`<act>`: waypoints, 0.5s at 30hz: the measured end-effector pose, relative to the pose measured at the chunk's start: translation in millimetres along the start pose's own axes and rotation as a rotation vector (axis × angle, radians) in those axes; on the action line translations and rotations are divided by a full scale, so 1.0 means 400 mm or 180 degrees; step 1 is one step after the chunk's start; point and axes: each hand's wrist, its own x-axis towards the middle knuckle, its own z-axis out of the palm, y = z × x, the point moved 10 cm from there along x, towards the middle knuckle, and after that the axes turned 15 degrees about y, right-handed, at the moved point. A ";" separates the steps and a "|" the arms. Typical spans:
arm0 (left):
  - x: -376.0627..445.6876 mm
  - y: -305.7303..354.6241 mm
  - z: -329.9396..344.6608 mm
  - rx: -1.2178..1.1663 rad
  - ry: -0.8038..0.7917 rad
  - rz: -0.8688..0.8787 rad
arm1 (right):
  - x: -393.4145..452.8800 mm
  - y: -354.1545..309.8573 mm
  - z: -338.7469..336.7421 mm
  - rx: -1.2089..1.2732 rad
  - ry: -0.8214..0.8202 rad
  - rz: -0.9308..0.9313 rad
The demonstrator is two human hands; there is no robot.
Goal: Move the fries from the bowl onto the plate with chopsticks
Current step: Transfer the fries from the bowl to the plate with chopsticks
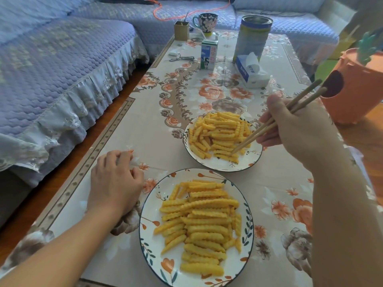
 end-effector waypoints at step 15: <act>0.001 -0.002 0.004 -0.0015 -0.0017 -0.0019 | -0.079 -0.090 -0.010 0.0715 -0.0777 0.0311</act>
